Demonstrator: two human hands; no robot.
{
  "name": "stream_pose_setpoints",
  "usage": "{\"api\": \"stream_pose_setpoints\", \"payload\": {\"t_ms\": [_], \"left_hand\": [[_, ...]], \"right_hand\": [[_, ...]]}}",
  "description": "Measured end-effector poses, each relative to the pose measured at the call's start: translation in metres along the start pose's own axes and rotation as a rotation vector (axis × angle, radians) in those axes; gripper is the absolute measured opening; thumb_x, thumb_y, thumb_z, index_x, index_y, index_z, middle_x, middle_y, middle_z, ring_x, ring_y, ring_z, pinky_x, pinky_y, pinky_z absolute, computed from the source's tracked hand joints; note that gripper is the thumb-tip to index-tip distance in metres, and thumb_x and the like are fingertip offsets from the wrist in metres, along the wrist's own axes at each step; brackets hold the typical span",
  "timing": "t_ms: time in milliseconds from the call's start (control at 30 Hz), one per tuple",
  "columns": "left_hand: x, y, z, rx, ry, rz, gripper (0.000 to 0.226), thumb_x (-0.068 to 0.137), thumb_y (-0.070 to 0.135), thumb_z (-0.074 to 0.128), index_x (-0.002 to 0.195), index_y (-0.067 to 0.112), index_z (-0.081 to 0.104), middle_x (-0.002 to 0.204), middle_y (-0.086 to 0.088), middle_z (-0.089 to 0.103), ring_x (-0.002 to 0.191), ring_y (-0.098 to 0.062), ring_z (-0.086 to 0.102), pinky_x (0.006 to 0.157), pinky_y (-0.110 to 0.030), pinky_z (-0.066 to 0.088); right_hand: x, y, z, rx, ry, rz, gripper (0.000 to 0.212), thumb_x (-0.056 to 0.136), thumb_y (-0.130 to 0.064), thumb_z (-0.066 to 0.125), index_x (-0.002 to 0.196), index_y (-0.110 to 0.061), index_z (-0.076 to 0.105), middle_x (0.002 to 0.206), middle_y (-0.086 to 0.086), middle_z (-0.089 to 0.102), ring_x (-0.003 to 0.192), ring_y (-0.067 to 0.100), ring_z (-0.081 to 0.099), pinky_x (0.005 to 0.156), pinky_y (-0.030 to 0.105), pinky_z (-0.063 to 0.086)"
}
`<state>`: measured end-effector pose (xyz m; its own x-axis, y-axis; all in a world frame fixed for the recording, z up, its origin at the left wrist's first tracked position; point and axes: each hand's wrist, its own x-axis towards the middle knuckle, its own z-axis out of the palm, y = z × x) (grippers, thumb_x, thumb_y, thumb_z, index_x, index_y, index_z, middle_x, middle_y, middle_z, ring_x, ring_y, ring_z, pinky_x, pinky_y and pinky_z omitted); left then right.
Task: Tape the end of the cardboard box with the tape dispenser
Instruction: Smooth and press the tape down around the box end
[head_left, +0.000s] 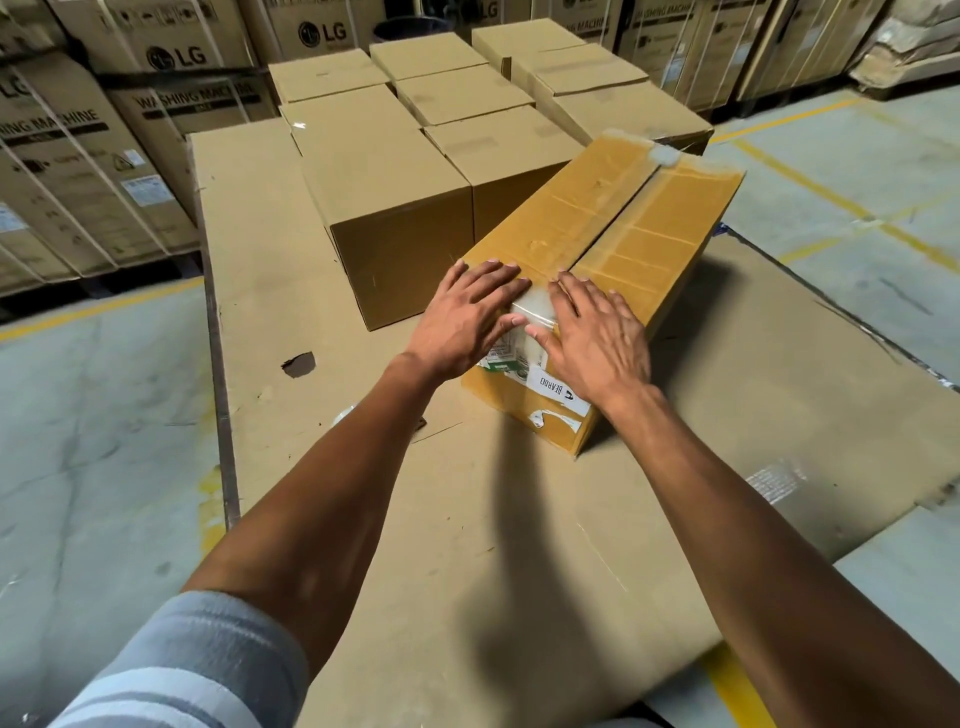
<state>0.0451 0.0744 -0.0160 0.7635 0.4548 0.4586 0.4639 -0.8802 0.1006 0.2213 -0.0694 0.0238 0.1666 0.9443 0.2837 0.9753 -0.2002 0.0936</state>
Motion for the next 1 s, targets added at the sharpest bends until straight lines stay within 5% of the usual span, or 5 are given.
{"api": "stream_pose_setpoints", "payload": {"t_ms": [167, 433, 667, 833, 1000], "left_hand": [[0.002, 0.004, 0.011, -0.003, 0.077, -0.060, 0.057, 0.112, 0.058, 0.043, 0.159, 0.027, 0.053, 0.166, -0.002, 0.052, 0.158, -0.025, 0.041, 0.131, -0.054, 0.024], [-0.003, -0.006, 0.011, -0.037, 0.036, -0.013, 0.071, 0.103, 0.068, 0.055, 0.163, 0.031, 0.046, 0.170, 0.001, 0.045, 0.161, -0.025, 0.034, 0.133, -0.054, 0.019], [0.000, 0.004, 0.008, -0.095, 0.073, -0.082, 0.053, 0.114, 0.055, 0.041, 0.159, 0.031, 0.054, 0.165, 0.003, 0.052, 0.158, -0.022, 0.040, 0.132, -0.054, 0.020], [0.000, 0.001, 0.014, -0.125, 0.080, -0.072, 0.054, 0.110, 0.057, 0.047, 0.158, 0.033, 0.055, 0.165, 0.003, 0.052, 0.157, -0.024, 0.040, 0.132, -0.053, 0.019], [-0.005, -0.008, 0.016, -0.032, 0.040, -0.003, 0.070, 0.104, 0.066, 0.053, 0.164, 0.033, 0.042, 0.171, 0.002, 0.043, 0.161, -0.027, 0.033, 0.133, -0.058, 0.015]], "right_hand": [[0.000, -0.003, 0.000, -0.005, -0.072, 0.014, 0.077, 0.107, -0.065, 0.018, 0.163, -0.014, 0.031, 0.170, 0.006, 0.033, 0.157, 0.027, 0.032, 0.127, 0.050, 0.026], [-0.002, 0.000, -0.002, -0.050, -0.132, -0.034, 0.092, 0.096, -0.062, 0.059, 0.165, -0.014, 0.022, 0.173, 0.005, 0.025, 0.160, 0.025, 0.025, 0.128, 0.049, 0.025], [0.000, -0.004, -0.008, 0.080, -0.107, 0.055, 0.078, 0.106, -0.065, 0.015, 0.164, -0.014, 0.027, 0.171, 0.005, 0.029, 0.159, 0.023, 0.027, 0.128, 0.049, 0.024], [-0.002, -0.004, -0.004, -0.054, -0.143, 0.024, 0.093, 0.097, -0.067, 0.050, 0.166, -0.013, 0.019, 0.174, 0.005, 0.021, 0.160, 0.024, 0.023, 0.128, 0.049, 0.024], [-0.001, -0.004, -0.003, -0.087, -0.141, 0.009, 0.104, 0.089, -0.067, 0.065, 0.166, -0.014, 0.018, 0.174, 0.005, 0.021, 0.160, 0.024, 0.023, 0.128, 0.049, 0.025]]}}
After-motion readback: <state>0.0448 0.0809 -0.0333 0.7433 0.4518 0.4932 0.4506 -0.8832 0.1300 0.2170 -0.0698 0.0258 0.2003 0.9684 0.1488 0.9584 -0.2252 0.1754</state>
